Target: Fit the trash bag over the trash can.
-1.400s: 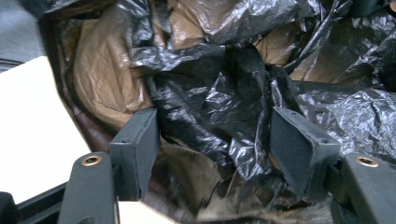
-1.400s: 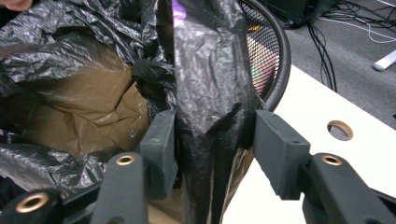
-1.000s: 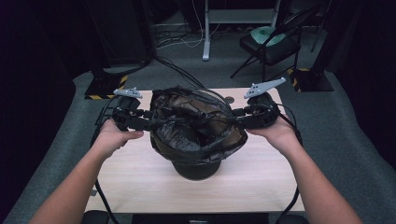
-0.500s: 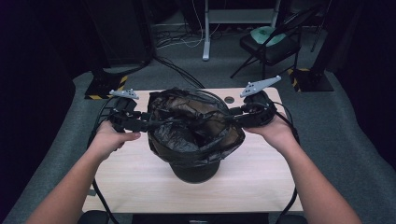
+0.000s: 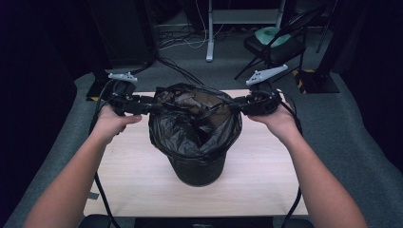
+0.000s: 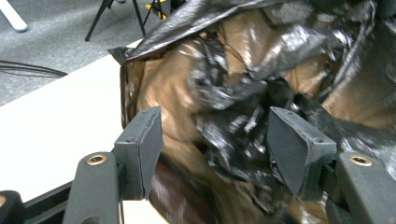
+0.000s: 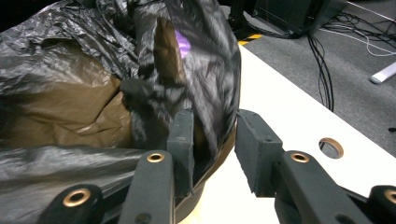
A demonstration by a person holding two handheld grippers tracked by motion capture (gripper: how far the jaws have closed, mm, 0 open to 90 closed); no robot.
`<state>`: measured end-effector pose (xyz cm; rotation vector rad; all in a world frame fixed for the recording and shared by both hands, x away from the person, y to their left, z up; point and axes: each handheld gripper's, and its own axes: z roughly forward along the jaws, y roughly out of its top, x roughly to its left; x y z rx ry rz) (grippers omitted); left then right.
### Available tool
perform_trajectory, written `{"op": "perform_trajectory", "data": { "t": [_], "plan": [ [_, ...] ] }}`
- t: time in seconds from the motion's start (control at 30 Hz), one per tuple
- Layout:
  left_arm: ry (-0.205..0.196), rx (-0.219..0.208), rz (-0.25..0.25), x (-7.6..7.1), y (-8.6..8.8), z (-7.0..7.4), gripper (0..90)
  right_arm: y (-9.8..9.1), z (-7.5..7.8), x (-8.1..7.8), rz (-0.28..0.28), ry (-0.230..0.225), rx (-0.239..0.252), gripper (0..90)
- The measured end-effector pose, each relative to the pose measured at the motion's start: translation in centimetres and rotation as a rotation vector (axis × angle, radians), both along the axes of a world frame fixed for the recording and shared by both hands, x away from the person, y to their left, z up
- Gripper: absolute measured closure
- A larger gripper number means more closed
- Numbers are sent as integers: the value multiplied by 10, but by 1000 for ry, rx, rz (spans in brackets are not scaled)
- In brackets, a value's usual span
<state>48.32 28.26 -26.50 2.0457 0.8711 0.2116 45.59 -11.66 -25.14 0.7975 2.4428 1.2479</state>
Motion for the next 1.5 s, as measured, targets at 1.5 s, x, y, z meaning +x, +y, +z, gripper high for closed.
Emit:
{"op": "perform_trajectory", "data": {
  "t": [1.5],
  "plan": [
    [74,-62,-107,-30,7,-30,421,8,-82,2,90,190,0,863]
  ]
}}
